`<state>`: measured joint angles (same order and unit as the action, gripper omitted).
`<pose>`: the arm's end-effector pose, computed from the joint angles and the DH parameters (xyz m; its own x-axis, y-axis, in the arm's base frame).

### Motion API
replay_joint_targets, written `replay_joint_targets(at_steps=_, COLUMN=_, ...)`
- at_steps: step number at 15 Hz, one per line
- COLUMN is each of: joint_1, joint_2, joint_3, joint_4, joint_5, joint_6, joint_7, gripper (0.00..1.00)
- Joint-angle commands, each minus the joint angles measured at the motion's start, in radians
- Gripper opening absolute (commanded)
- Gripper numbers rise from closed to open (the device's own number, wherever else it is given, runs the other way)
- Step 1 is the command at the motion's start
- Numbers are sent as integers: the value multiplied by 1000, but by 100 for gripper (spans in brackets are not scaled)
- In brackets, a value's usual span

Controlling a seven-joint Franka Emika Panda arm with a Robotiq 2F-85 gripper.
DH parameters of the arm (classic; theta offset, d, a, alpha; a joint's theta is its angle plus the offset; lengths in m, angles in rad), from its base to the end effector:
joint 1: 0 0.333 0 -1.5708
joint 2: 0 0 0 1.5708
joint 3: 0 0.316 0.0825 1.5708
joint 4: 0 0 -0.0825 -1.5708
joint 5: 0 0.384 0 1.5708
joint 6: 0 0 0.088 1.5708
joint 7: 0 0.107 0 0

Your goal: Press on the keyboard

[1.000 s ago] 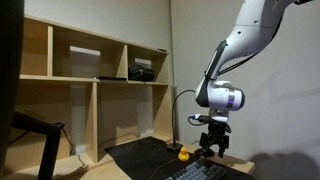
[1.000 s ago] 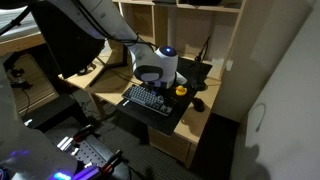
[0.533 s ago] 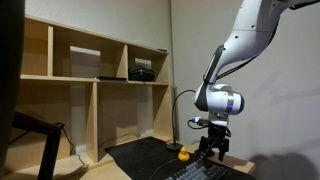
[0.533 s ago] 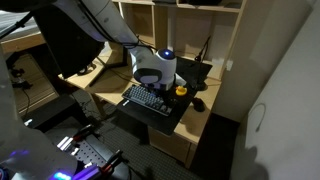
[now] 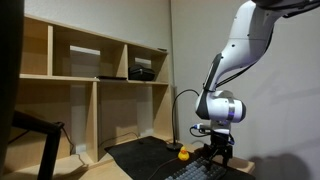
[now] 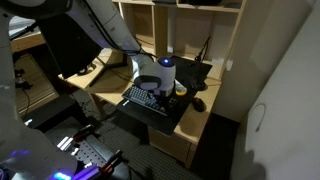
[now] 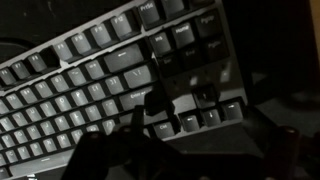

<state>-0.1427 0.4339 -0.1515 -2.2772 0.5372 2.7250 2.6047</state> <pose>0.4996 -0.1747 0.1664 -0.9690 0.2350 -0.0768 0.2228 0.9646 0.1412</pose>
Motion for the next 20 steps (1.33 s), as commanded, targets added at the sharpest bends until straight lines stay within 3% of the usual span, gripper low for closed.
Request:
replay_joint_targets(at_steps=1, joint_1=-4, joint_2=-10, joint_3=24, joint_4=-15, joint_5=20, joint_6=92, joint_7=-35, gripper=100)
replay_joint_targets(at_steps=4, joint_1=2, joint_2=-2, joint_3=21, joint_4=-12, joint_5=4, joint_6=159, joint_7=-27, gripper=100)
replay_joint_targets(at_steps=5, joint_1=3, joint_2=-2, joint_3=17, joint_4=0, joint_5=-2, joint_6=110, joint_7=-5, gripper=100)
replay_joint_targets(at_steps=9, joint_1=3, joint_2=-2, joint_3=17, joint_4=-1, joint_5=-3, joint_6=129, joint_7=-5, gripper=100)
replay_joint_targets(at_steps=13, joint_1=14, joint_2=-15, joint_3=14, joint_4=-25, joint_5=-83, joint_6=134, joint_7=-82, gripper=100)
replay_joint_targets(at_steps=14, joint_1=11, joint_2=-2, joint_3=12, joint_4=-4, joint_5=-60, joint_6=128, joint_7=-41, gripper=100)
replay_joint_targets(at_steps=20, joint_1=13, joint_2=0, joint_3=21, joint_4=-6, joint_5=-67, joint_6=148, joint_7=-74, gripper=100)
